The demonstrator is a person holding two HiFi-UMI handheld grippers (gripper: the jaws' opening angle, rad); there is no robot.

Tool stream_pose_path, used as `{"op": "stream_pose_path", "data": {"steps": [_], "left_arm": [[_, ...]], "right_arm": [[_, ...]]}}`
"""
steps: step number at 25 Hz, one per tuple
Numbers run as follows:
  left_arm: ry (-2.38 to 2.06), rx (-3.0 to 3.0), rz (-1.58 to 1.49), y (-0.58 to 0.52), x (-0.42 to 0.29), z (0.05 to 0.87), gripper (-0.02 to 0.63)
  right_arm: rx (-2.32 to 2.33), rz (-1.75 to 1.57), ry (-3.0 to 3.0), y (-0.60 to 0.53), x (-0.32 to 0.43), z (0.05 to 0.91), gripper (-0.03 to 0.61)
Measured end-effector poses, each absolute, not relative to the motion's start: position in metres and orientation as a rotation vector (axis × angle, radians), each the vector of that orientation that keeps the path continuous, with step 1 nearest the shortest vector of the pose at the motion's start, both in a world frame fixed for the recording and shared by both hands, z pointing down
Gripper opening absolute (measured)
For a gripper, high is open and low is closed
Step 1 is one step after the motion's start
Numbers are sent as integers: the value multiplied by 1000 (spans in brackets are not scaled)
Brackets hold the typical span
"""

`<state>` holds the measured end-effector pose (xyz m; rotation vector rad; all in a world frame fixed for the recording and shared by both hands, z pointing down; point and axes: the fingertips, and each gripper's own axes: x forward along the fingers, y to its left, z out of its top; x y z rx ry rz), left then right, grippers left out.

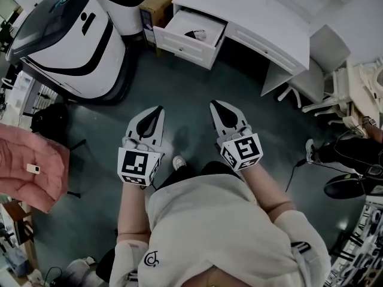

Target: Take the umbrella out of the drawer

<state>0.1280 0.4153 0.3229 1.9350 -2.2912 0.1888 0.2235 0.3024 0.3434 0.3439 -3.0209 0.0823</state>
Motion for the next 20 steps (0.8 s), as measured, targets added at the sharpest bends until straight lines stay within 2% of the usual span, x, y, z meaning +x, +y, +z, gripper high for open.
{"op": "stream_pose_path", "data": {"steps": [9, 20], "left_arm": [[-2277, 1926, 138, 381, 59, 328, 12], [-2262, 1944, 177, 246, -40, 321, 12]], "right_arm": [[395, 96, -3000, 267, 162, 352, 6], [424, 97, -3001, 132, 63, 350, 6]]}}
